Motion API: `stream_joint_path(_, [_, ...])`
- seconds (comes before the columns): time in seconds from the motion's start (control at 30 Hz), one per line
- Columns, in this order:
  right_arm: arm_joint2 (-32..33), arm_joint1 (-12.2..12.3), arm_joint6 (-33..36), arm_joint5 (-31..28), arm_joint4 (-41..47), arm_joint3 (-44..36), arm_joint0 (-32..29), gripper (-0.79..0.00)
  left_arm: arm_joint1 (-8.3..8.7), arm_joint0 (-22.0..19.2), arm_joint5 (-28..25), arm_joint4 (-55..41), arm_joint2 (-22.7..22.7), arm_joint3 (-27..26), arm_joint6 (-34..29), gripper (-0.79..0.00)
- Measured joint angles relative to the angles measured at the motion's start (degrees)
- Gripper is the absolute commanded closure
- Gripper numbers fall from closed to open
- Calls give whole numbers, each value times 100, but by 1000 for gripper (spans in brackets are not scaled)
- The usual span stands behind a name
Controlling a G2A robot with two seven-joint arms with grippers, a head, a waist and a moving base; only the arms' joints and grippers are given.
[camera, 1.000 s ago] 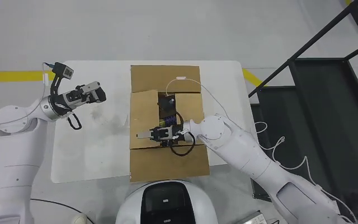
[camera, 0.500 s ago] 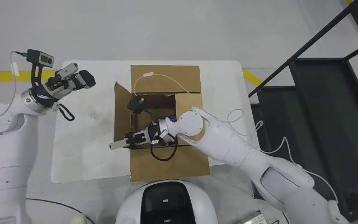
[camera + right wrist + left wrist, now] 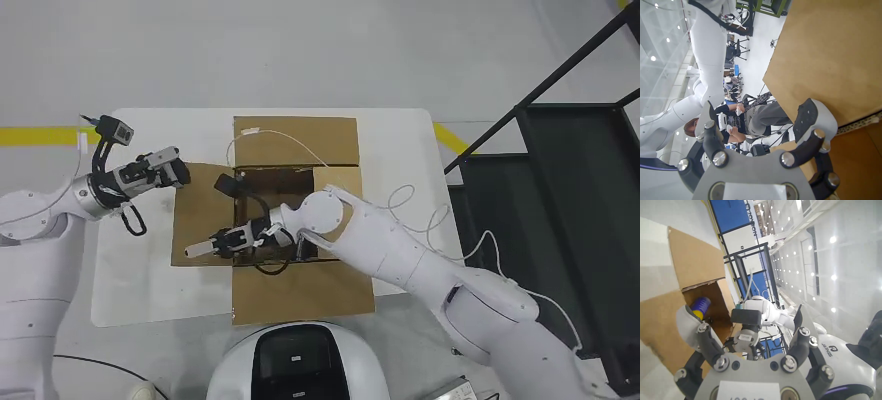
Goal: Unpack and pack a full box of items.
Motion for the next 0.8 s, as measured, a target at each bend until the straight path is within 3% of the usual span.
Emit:
stream_joint_path(0.2, [835, 444, -208, -16, -489, -735, -598, -785, -15, -20, -100, 512, 234, 359, 226, -785])
stream_joint_path(0.47, [2751, 1229, -406, 377, -1328, -2751, -2404, -785, -29, 12, -562, 2034, 623, 354, 1045, -785])
stream_joint_path(0.63, [3636, 1460, -330, 410, -1360, -3511, -3360, -785, -111, 11, -673, 2285, 1001, 332, 1270, -785])
stream_joint_path(0.8, [3962, 1542, -223, 352, -1306, -3796, -3755, -785, -175, -61, -709, 2364, 1254, 389, 1389, -785])
